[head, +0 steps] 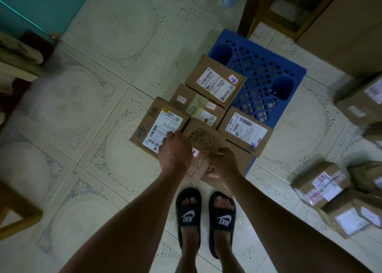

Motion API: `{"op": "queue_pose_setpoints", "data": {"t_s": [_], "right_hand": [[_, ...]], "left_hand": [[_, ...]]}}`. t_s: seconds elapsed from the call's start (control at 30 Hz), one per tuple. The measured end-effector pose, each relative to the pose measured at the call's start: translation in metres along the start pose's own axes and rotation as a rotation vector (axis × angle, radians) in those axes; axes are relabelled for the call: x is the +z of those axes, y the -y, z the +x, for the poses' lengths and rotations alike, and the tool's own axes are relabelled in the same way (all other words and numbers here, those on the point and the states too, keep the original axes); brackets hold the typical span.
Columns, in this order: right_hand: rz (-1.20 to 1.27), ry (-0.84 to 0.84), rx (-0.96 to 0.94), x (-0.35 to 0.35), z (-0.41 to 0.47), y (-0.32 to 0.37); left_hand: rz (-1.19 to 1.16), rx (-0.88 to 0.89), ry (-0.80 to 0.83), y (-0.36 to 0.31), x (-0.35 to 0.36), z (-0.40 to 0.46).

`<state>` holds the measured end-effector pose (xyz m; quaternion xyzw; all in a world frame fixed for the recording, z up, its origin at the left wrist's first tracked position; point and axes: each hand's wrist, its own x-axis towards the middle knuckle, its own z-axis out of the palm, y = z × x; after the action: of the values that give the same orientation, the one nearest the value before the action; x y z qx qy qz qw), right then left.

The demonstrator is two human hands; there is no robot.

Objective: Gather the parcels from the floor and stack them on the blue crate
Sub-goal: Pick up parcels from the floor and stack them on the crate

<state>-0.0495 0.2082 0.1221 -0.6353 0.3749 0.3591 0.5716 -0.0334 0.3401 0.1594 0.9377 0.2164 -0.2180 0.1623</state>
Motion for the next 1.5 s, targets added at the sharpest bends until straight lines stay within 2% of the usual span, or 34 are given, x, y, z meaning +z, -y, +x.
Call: {"op": "queue_pose_setpoints", "data": {"t_s": [0.1,0.33,0.5,0.63,0.77,0.9,1.1,1.27,1.5], "right_hand": [[0.010,-0.010,0.018,-0.009,-0.007,-0.004],[-0.029,-0.254,0.017,-0.047,-0.030,-0.009],[0.064,-0.368,0.007,-0.087,-0.052,-0.024],[0.120,-0.426,0.038,-0.133,-0.071,-0.043],[0.157,-0.526,0.072,-0.193,-0.094,-0.076],[0.206,-0.619,0.097,-0.275,-0.125,-0.121],[0.335,-0.648,0.115,-0.402,-0.152,-0.197],[0.491,-0.659,0.169,-0.505,-0.177,-0.279],[0.658,-0.715,0.194,-0.631,-0.217,-0.382]], "left_hand": [[-0.033,0.021,0.031,0.002,-0.001,-0.002],[-0.043,0.160,0.152,-0.009,-0.010,-0.011],[0.067,0.367,0.129,-0.039,0.002,-0.023],[-0.013,0.468,0.146,-0.075,0.022,-0.044],[0.000,0.665,0.201,-0.106,0.044,-0.076],[-0.010,0.648,0.275,-0.158,0.062,-0.122],[0.164,0.666,0.234,-0.255,0.115,-0.205],[0.141,0.652,0.329,-0.344,0.202,-0.307],[0.196,0.852,0.502,-0.464,0.325,-0.471]]}}
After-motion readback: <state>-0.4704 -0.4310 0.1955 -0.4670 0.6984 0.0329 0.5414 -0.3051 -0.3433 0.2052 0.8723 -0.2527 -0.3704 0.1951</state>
